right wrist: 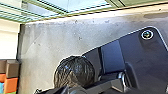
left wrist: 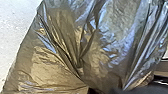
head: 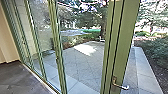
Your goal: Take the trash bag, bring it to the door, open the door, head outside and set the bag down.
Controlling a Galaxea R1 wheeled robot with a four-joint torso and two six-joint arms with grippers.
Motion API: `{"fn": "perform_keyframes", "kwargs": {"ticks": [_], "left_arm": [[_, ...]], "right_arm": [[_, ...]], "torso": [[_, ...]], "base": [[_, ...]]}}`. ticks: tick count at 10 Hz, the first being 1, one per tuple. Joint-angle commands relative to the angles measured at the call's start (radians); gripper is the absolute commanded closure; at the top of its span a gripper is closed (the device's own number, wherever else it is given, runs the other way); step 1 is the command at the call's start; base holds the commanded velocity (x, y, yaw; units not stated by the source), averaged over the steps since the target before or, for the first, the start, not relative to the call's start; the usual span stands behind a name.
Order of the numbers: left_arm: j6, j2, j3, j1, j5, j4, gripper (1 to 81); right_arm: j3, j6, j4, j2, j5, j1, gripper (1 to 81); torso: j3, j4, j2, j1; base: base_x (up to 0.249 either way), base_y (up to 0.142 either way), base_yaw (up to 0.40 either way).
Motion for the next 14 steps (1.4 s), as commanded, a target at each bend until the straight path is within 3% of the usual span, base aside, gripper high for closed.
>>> {"fn": "perform_keyframes", "kwargs": {"ticks": [1, 4, 6, 9, 12, 14], "left_arm": [[0.002, -0.003, 0.009, -0.048, 0.062, -0.006, 81.1], [0.002, 0.0, 0.009, -0.047, 0.062, -0.006, 81.1], [0.002, 0.002, 0.009, -0.047, 0.062, -0.006, 81.1], [0.001, 0.002, 0.009, -0.047, 0.062, -0.007, 81.1], [0.0, 0.006, 0.009, -0.045, 0.062, -0.009, 81.1], [0.0, 0.006, 0.007, -0.045, 0.062, -0.009, 81.1]], "right_arm": [[0.216, -0.006, -0.005, -0.208, -0.038, 0.11, 1.0], [0.314, -0.005, 0.003, -0.326, -0.047, 0.192, 1.0], [0.365, -0.005, 0.054, -0.396, -0.096, 0.274, 1.0], [0.448, -0.005, 0.162, -0.503, -0.149, 0.415, 1.0], [0.489, -0.005, 0.301, -0.567, -0.272, 0.586, 1.0], [0.494, -0.002, 0.389, -0.59, -0.317, 0.662, 1.0]], "torso": [[0.0, 0.0, 0.0, 0.0], [0.0, 0.0, 0.0, 0.0], [0.0, 0.0, 0.0, 0.0], [0.0, 0.0, 0.0, 0.0], [0.0, 0.0, 0.0, 0.0], [0.0, 0.0, 0.0, 0.0]], "base": [[0.0, 0.0, 0.0], [0.0, 0.0, 0.0], [0.0, 0.0, 0.0], [0.0, 0.0, 0.0], [0.0, 0.0, 0.0], [0.0, 0.0, 0.0]]}}
